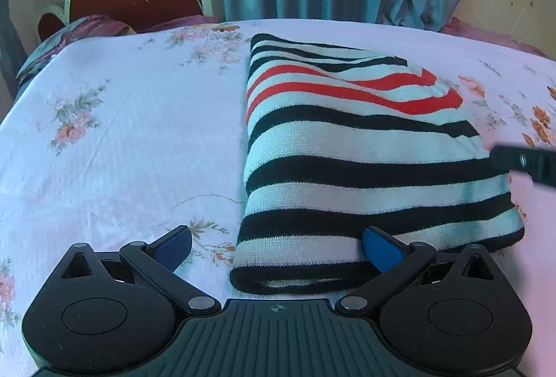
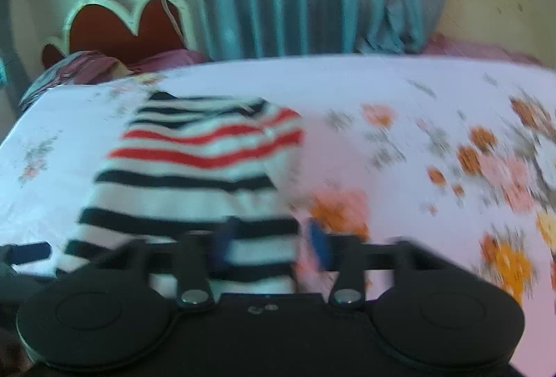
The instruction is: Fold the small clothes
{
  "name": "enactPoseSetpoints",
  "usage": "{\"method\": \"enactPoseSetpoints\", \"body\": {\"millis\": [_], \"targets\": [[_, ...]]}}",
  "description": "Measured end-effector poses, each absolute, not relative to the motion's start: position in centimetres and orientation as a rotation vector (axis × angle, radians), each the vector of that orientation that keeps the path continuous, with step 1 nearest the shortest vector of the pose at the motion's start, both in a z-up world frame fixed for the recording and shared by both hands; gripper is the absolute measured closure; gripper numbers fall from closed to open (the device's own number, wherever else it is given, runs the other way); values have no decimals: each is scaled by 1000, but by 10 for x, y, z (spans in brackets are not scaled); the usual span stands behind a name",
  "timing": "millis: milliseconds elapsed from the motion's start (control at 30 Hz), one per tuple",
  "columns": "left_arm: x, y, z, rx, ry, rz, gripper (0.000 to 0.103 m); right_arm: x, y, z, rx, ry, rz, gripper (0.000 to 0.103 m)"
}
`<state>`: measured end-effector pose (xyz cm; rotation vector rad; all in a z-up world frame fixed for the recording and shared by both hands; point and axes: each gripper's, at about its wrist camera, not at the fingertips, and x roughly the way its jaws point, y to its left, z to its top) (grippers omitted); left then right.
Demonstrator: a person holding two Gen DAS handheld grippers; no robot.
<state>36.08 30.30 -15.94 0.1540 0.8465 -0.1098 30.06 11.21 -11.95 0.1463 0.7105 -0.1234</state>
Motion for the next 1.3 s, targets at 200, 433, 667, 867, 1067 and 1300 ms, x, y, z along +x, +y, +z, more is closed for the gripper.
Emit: {"method": "enactPoseSetpoints", "body": {"millis": [200,433,667,867,1067,1300], "targets": [[369,306,-160,146,835,-97,0,330,127,-130,93,769,-98,81],[371,309,-162,103,848,-95,0,326,128,-133,98,785,-64,71],[347,314,-148,58,774,-82,0,283,122,-118,126,750,-39,48],[305,320,-116,53,730,-146,0,235,107,-107,196,759,-7,41],[241,331,-79,70,715,-134,0,174,104,-83,226,741,30,26],[149,345,-42,117,678,-124,0,89,108,-38,228,672,74,18]]}}
